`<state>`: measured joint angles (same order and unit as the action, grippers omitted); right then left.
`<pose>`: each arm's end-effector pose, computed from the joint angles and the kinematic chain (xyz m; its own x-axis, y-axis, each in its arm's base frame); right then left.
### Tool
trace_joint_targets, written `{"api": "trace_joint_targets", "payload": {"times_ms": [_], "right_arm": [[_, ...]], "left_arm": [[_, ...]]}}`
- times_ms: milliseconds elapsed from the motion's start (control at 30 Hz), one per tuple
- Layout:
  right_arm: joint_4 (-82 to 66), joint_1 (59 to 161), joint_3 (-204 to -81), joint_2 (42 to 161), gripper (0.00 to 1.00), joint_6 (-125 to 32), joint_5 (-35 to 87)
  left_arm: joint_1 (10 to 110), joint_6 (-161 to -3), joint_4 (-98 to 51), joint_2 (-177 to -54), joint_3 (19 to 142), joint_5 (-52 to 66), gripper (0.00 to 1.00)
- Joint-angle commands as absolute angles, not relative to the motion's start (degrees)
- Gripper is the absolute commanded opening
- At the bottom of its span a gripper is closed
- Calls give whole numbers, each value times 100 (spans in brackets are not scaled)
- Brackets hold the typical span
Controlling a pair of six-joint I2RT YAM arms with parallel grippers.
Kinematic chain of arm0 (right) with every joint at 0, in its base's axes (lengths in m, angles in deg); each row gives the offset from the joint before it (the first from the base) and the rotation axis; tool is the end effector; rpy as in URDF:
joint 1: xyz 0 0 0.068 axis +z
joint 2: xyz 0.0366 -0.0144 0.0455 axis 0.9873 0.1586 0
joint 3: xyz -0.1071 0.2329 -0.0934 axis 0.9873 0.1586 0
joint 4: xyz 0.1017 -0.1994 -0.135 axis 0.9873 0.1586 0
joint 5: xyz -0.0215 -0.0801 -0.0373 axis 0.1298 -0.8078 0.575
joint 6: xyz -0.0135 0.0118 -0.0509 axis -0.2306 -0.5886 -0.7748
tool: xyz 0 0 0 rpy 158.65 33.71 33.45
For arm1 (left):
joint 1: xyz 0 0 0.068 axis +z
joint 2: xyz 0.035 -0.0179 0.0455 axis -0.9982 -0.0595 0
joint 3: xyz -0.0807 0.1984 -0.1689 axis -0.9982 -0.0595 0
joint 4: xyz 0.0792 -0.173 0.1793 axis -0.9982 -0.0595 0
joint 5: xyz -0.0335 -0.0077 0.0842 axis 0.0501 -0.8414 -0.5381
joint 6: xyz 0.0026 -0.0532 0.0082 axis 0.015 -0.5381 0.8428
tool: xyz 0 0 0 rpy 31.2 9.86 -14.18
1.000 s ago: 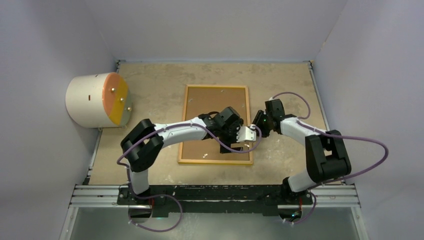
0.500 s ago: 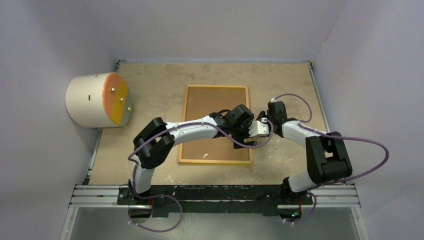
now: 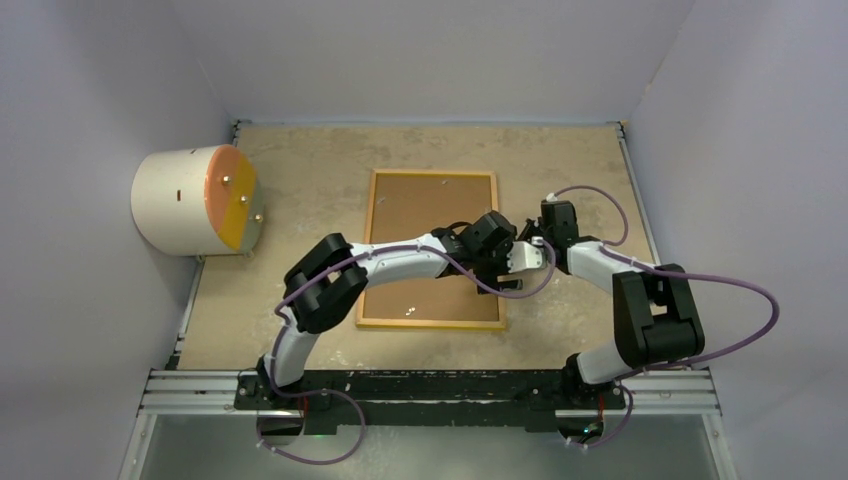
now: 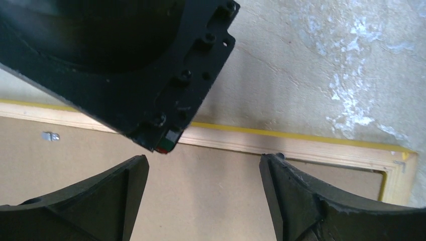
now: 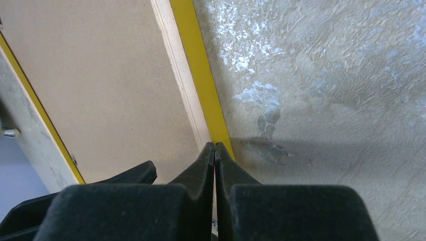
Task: Put the photo into the frame
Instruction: Install the photo frame at the center of the board.
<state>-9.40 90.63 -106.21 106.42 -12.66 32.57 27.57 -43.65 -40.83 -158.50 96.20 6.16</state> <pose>0.2829 0.0572 0.1632 -0.7502 0.5110 -0.4197 0.2079 0.7848 0.5839 0.2353 -0.4004 0.1931 0.0662 0.7433 -0.6657 0.9659 0.1196 0.2296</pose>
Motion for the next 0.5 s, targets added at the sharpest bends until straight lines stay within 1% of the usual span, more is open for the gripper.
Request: {"api": "trace_joint_targets", "payload": {"times_ms": [0,467], "right_arm": [[-834,9092,-10512,10624,0,-1375,3169],[-789,9074,-10446,11038,0,-1464,3162]], "left_arm": [[2691,-3964,-3558,-15898,9686,288,86],[2662,-3522,-3451,-15964,9423,409,85]]}}
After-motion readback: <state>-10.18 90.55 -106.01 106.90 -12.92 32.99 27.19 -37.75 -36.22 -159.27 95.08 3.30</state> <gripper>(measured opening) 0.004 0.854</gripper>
